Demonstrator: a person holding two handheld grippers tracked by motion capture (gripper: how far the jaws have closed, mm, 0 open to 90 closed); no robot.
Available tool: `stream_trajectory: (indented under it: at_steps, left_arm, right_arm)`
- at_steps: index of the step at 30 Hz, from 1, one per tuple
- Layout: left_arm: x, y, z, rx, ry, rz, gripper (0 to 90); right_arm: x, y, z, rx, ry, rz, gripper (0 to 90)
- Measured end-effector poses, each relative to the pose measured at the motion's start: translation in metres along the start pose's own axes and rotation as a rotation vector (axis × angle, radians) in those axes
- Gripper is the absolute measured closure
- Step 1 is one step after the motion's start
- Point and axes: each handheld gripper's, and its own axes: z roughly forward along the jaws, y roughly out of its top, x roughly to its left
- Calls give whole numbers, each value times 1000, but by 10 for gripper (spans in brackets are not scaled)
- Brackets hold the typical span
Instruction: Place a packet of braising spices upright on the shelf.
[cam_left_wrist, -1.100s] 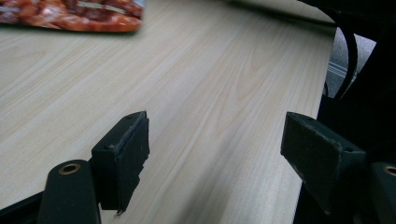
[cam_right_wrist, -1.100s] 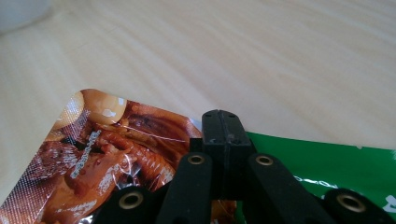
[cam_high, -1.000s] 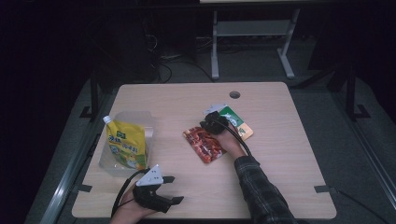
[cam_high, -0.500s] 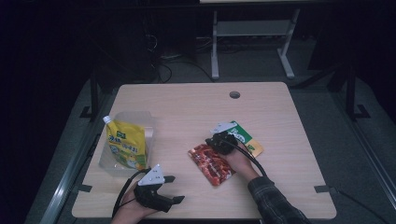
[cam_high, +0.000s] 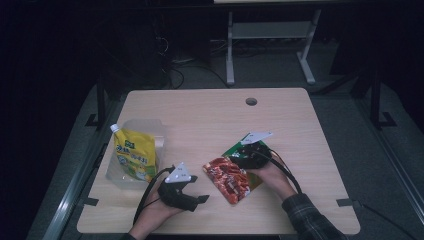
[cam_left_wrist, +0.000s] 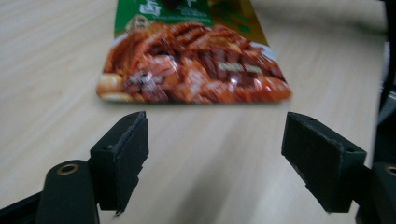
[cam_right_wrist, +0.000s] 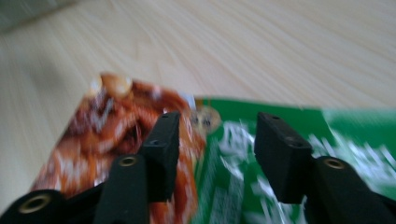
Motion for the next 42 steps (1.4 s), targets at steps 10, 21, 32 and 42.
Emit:
stream_trajectory:
  at_steps: [10, 21, 32, 42]
  left_arm:
    - [25, 34, 40, -17, 27, -21, 194]
    - [52, 55, 97, 79, 25, -11, 149]
    - [58, 61, 114, 90, -23, -4, 218]
    - [50, 67, 113, 142, -6, 98, 615]
  right_arm:
    - [4, -32, -44, 20, -16, 7, 380]
    - [6, -65, -79, 18, -52, 38, 301]
    - [5, -78, -95, 4, -92, 68, 289]
    - [2, -80, -101, -10, -114, 83, 290]
